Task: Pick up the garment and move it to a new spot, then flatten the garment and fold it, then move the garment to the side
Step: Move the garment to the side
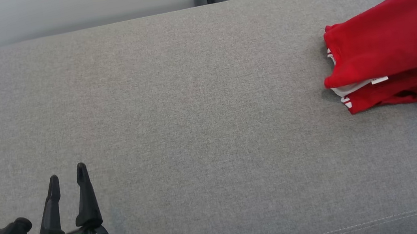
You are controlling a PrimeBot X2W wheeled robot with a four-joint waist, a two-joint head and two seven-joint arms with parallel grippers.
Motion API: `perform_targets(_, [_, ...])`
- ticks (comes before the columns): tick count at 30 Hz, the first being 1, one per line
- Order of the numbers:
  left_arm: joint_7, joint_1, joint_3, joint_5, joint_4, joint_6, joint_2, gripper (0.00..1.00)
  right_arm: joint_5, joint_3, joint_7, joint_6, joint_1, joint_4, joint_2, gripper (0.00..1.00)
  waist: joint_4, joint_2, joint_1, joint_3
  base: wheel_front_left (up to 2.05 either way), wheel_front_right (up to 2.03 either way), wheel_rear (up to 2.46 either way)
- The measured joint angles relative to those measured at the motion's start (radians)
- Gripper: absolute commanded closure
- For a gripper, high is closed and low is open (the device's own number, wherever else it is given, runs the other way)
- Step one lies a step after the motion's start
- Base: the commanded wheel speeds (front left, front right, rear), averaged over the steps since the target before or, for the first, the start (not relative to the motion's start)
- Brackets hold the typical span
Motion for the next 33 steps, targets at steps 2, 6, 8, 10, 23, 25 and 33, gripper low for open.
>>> perform_targets(2, [0.008, -0.016, -0.006, 0.008, -0.006, 0.000, 0.000, 0.00, 0.001, -0.009, 0.001, -0.001, 0.000, 0.003, -0.011, 1.00, -0.002, 0.0000, 0.0000, 0.006, 0.00, 0.00, 0.00])
perform_targets(6, [0.021, -0.037, -0.028, 0.019, -0.021, 0.000, 0.000, 0.00, 0.002, -0.026, 0.008, -0.018, -0.006, 0.019, -0.033, 1.00, 0.002, 0.0000, 0.0000, 0.021, 0.00, 0.00, 0.00])
perform_targets(8, [0.025, -0.047, -0.034, 0.023, -0.030, 0.000, 0.001, 0.00, -0.001, -0.030, 0.008, -0.033, -0.011, 0.031, -0.051, 1.00, 0.008, 0.0000, 0.0000, 0.027, 0.00, 0.00, 0.00])
perform_targets(10, [0.030, -0.056, -0.040, 0.028, -0.038, 0.000, 0.001, 0.00, -0.022, -0.028, 0.007, -0.046, -0.016, 0.046, -0.070, 1.00, 0.016, 0.0000, 0.0000, 0.032, 0.00, 0.00, 0.00])
perform_targets(23, [0.061, -0.068, -0.036, 0.062, -0.073, 0.000, 0.004, 0.00, -0.209, 0.055, -0.056, -0.135, 0.004, 0.131, -0.143, 1.00, 0.075, 0.0000, 0.0000, 0.075, 0.00, 0.00, 0.00])
perform_targets(25, [0.066, -0.068, -0.031, 0.065, -0.079, 0.000, 0.006, 0.00, -0.210, 0.056, -0.065, -0.153, 0.007, 0.145, -0.139, 1.00, 0.083, 0.0000, 0.0000, 0.085, 0.00, 0.00, 0.00])
perform_targets(33, [0.085, -0.071, -0.005, 0.086, -0.107, 0.000, 0.016, 0.00, -0.211, 0.054, -0.099, -0.196, 0.037, 0.202, -0.095, 1.00, 0.100, 0.0000, 0.0000, 0.131, 0.00, 0.00, 0.00])
